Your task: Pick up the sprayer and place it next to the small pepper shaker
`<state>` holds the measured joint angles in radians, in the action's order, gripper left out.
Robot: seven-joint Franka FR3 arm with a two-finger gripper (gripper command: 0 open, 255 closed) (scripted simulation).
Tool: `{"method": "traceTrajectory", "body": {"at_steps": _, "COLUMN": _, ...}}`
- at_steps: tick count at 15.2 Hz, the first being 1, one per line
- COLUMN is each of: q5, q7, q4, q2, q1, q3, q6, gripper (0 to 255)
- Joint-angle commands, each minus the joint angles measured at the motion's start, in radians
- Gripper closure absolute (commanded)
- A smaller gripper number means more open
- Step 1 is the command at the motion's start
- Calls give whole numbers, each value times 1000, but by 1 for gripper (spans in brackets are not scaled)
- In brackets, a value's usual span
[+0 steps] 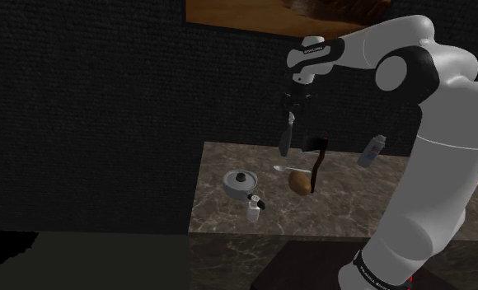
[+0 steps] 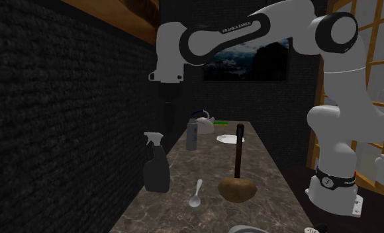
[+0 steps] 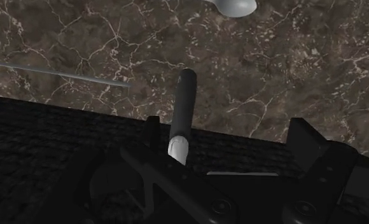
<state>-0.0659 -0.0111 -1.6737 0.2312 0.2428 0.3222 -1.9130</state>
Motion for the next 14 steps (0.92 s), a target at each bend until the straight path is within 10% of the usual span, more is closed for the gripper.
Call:
{"method": "traceTrajectory", "body": {"at_steps": 1, "q5": -24, "q7": 3, "q4": 84, "q2": 70, "q1": 25, "q3": 10, "q6": 11, "gripper": 0}}
{"method": "traceTrajectory", "body": {"at_steps": 4, "q5": -60, "q7": 4, "q4": 212, "q2": 175, "q1": 68, "q3": 21, "q6": 32, "gripper": 0}}
{"method": "traceTrajectory", "body": {"at_steps": 14, "q5": -70, "q7": 11, "q4": 142, "q2": 197, "q1": 68, "q3": 15, "q6": -59, "gripper": 0}}
